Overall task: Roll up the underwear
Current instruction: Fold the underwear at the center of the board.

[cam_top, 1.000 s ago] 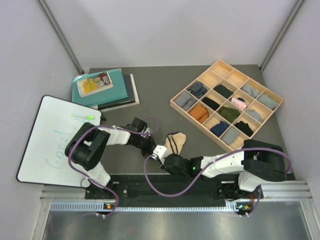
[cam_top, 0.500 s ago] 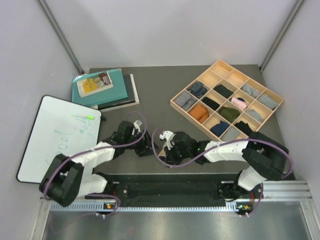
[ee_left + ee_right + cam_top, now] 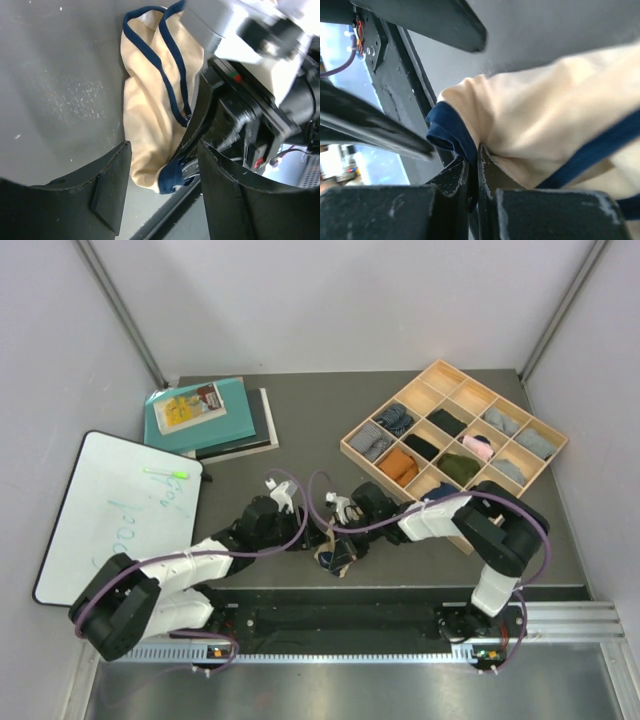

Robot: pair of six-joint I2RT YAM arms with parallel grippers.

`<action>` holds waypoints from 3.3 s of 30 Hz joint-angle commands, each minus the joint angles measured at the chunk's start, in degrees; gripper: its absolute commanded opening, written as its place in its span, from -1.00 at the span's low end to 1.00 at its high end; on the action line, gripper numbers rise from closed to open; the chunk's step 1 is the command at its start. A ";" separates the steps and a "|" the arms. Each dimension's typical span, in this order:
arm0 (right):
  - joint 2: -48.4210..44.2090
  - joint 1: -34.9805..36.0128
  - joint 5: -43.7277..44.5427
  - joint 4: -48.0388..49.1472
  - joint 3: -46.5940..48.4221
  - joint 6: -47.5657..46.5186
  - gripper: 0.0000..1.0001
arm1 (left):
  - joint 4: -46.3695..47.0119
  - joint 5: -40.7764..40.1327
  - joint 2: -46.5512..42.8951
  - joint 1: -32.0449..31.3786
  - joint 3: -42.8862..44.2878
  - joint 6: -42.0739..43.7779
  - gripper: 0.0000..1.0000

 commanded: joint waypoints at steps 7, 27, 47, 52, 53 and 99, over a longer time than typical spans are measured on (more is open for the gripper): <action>5.14 -4.15 -8.22 0.03 3.74 1.34 -1.00 | 14.91 2.40 3.37 -1.29 -5.33 2.61 0.20; 2.70 -7.40 -8.49 -2.17 3.93 1.86 -0.11 | 6.49 -4.97 8.29 -2.43 -3.85 2.08 -1.00; -22.80 -5.03 16.63 0.90 -14.18 12.24 0.88 | -4.33 -3.83 12.69 -2.35 6.18 -3.19 -1.00; -20.17 -1.25 20.33 1.87 -13.66 12.76 0.88 | -4.68 -3.22 13.30 -2.35 7.14 -3.54 -1.00; -19.64 -0.90 21.47 1.78 -13.40 12.85 0.88 | -4.42 -3.04 13.39 -2.26 7.23 -3.54 -1.00; -0.22 -4.77 17.00 -13.68 -2.67 7.32 -1.00 | -3.02 0.46 4.42 -2.35 4.51 5.78 0.38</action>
